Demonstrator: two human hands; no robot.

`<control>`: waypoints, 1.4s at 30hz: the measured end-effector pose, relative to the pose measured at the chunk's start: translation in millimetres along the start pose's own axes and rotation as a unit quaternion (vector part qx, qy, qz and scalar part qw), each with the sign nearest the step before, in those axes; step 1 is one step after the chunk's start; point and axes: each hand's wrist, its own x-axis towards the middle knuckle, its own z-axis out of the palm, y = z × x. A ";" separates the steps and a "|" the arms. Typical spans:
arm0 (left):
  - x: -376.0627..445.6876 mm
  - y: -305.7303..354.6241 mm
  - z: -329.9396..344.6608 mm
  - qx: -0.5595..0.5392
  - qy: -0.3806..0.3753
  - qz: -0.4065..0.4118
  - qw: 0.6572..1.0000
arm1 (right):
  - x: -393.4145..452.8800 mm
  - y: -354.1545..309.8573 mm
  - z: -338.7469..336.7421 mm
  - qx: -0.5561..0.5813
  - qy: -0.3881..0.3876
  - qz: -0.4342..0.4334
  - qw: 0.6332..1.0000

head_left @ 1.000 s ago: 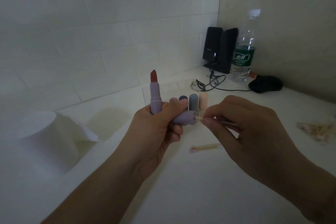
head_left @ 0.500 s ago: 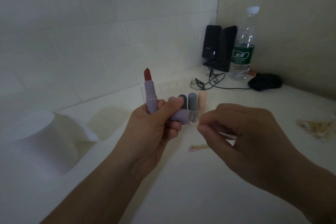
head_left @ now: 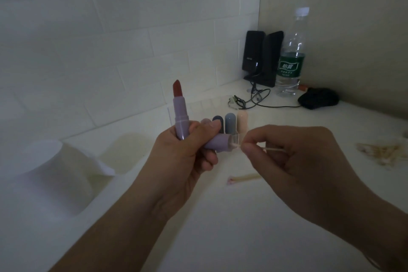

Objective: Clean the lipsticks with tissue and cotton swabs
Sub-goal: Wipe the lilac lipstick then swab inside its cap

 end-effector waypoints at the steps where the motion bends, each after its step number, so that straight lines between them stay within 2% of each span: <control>1: 0.6 -0.5 -0.5 -0.006 0.005 -0.004 1.000 | -0.6 -0.9 -0.2 0.017 -0.008 -0.003 1.000; 5: 0.1 -1.8 -0.2 -0.008 -0.006 -0.006 1.000 | -1.6 -2.6 -4.8 0.051 -0.023 -0.015 0.998; 10: -2.0 -0.6 2.1 0.003 -0.016 0.009 1.000 | -0.7 1.7 -3.1 -0.024 0.031 0.022 0.999; 12: 0.6 -1.1 -1.0 -0.002 -0.001 0.000 1.000 | -1.0 2.4 -1.5 -0.025 0.015 0.030 0.999; 16: 3.2 -2.2 -4.1 -0.029 0.003 -0.021 0.999 | -4.9 -4.8 1.5 0.037 -0.069 -0.003 0.997; 18: 3.2 -1.8 -3.1 -0.034 0.003 -0.031 0.999 | -4.6 -5.7 -0.9 0.075 -0.035 0.007 0.997; 21: 4.0 -0.7 -5.4 -0.096 -0.024 -0.071 0.993 | -1.9 0.0 -6.9 0.074 0.047 0.030 0.996; 24: -1.2 2.9 -0.8 -0.173 -0.050 -0.119 0.976 | -4.1 2.4 -0.9 0.076 0.037 0.048 0.995; 28: -8.5 -0.3 5.0 -0.127 -0.056 -0.124 0.983 | -9.4 -2.0 10.8 0.048 -0.023 0.026 0.998; 34: -3.2 -5.9 0.7 -0.023 0.047 -0.077 0.996 | -11.0 -9.0 12.4 0.075 -0.002 -0.008 0.997; 42: -3.9 -5.4 -0.7 0.027 0.076 -0.035 0.996 | -11.7 -10.9 12.7 0.064 0.004 -0.019 0.998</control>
